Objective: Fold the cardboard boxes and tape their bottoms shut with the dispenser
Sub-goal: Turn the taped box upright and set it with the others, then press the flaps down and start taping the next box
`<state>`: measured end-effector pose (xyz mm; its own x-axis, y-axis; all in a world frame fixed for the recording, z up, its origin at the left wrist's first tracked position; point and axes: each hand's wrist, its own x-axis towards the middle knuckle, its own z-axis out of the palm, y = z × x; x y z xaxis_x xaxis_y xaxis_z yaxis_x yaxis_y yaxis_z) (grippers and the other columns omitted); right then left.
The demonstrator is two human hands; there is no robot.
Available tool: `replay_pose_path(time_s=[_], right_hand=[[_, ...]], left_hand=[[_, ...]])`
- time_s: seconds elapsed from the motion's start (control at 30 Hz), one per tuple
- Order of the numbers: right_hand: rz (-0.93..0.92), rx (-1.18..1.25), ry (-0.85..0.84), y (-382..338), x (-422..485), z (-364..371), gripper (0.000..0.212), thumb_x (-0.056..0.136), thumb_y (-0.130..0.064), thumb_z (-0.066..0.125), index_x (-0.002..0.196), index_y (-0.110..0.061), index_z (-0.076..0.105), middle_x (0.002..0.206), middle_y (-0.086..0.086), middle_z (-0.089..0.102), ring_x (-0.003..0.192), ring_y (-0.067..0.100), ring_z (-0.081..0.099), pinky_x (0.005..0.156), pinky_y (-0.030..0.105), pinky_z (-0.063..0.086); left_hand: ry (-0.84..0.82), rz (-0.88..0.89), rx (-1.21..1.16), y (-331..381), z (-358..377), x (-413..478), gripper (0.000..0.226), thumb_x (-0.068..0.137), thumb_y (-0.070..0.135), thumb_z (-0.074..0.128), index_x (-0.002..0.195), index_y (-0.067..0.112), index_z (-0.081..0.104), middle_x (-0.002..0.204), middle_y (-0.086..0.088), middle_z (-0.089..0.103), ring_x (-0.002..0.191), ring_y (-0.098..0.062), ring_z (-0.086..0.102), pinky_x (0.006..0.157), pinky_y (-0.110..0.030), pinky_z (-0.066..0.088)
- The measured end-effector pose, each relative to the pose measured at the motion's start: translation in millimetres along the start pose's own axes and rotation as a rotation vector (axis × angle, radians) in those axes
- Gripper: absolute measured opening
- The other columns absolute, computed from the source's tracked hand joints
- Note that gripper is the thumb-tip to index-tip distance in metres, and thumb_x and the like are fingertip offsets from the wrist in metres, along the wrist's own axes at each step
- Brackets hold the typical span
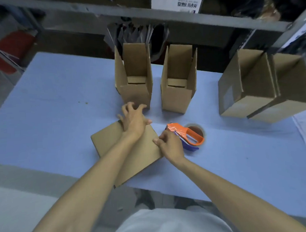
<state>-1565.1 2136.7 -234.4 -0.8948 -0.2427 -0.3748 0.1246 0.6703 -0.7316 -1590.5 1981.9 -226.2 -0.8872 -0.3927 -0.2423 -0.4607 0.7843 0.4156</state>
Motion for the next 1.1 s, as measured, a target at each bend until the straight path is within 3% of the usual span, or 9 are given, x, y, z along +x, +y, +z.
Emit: replay_pose_path(time_s=[0.07, 0.17, 0.3, 0.53, 0.63, 0.73, 0.83, 0.93, 1.1], right_hand=[[0.000, 0.015, -0.059, -4, 9, -5, 0.020, 0.079, -0.030, 0.071, 0.073, -0.014, 0.062, 0.073, -0.001, 0.065, 0.075, 0.021, 0.062, 0.066, 0.035, 0.045], [-0.068, -0.004, -0.010, -10, 13, -2, 0.018, 0.084, -0.034, 0.066, 0.088, -0.016, 0.070, 0.084, -0.001, 0.070, 0.081, 0.017, 0.063, 0.071, 0.034, 0.048], [-0.056, 0.100, 0.063, -15, 9, 10, 0.016, 0.083, -0.022, 0.068, 0.072, -0.010, 0.068, 0.073, 0.007, 0.070, 0.074, 0.026, 0.063, 0.069, 0.040, 0.049], [-0.007, 0.028, -0.016, 5, -22, 21, 0.023, 0.088, -0.027, 0.064, 0.071, -0.011, 0.063, 0.074, 0.006, 0.070, 0.077, 0.028, 0.065, 0.072, 0.040, 0.051], [-0.037, 0.141, -0.097, 8, -21, 9, 0.024, 0.088, -0.025, 0.066, 0.069, -0.012, 0.062, 0.071, 0.005, 0.070, 0.073, 0.022, 0.068, 0.072, 0.041, 0.052], [-0.138, 0.054, 0.140, 23, -14, -11, 0.012, 0.089, -0.020, 0.062, 0.089, -0.008, 0.062, 0.088, 0.004, 0.066, 0.086, 0.023, 0.062, 0.074, 0.037, 0.047], [-0.023, -0.247, 0.258, 44, 1, -26, 0.038, 0.085, -0.017, 0.063, 0.116, 0.000, 0.048, 0.117, 0.016, 0.051, 0.110, 0.031, 0.046, 0.085, 0.035, 0.040], [0.048, -0.508, 0.138, 56, 15, -30, 0.051, 0.087, -0.024, 0.063, 0.125, 0.003, 0.042, 0.126, 0.020, 0.049, 0.118, 0.035, 0.042, 0.099, 0.036, 0.034], [0.079, -0.564, 0.076, 53, 28, -27, 0.050, 0.089, -0.018, 0.060, 0.130, 0.003, 0.040, 0.128, 0.019, 0.053, 0.115, 0.033, 0.051, 0.091, 0.039, 0.044]], left_hand=[[0.062, -0.099, -0.089, -7, 4, -7, 0.042, 0.080, 0.041, 0.070, 0.121, 0.035, 0.060, 0.132, -0.004, 0.043, 0.127, -0.029, 0.032, 0.111, -0.048, 0.013], [0.053, 0.012, -0.209, -17, 6, -16, 0.033, 0.081, 0.042, 0.069, 0.114, 0.037, 0.065, 0.122, 0.005, 0.051, 0.120, -0.021, 0.041, 0.108, -0.038, 0.014], [0.003, 0.226, -0.221, -24, 10, -20, 0.025, 0.082, 0.038, 0.070, 0.107, 0.037, 0.068, 0.119, 0.012, 0.055, 0.118, -0.014, 0.043, 0.112, -0.046, 0.014], [-0.049, 0.347, -0.240, -20, 6, -16, 0.040, 0.080, 0.030, 0.074, 0.119, 0.025, 0.066, 0.131, 0.005, 0.057, 0.130, -0.016, 0.043, 0.115, -0.036, 0.007], [0.053, 0.246, -0.147, -14, 7, -36, 0.057, 0.082, 0.033, 0.072, 0.134, 0.019, 0.055, 0.143, -0.002, 0.047, 0.138, -0.022, 0.034, 0.114, -0.034, 0.014], [0.127, 0.065, 0.024, -14, 22, -73, 0.080, 0.080, 0.046, 0.066, 0.147, 0.019, 0.033, 0.155, -0.003, 0.028, 0.144, -0.022, 0.021, 0.113, -0.035, 0.010], [0.065, 0.007, 0.146, -21, 38, -94, 0.099, 0.077, 0.051, 0.062, 0.154, 0.023, 0.006, 0.162, 0.003, 0.002, 0.149, -0.019, -0.001, 0.117, -0.039, -0.004], [0.042, 0.054, 0.186, -28, 38, -85, 0.098, 0.078, 0.049, 0.060, 0.154, 0.025, 0.002, 0.162, 0.005, -0.001, 0.149, -0.016, -0.006, 0.117, -0.037, -0.007], [-0.019, 0.135, 0.137, -33, 21, -71, 0.096, 0.079, 0.045, 0.062, 0.154, 0.027, 0.005, 0.162, 0.009, -0.003, 0.149, -0.014, -0.009, 0.117, -0.035, -0.008]])
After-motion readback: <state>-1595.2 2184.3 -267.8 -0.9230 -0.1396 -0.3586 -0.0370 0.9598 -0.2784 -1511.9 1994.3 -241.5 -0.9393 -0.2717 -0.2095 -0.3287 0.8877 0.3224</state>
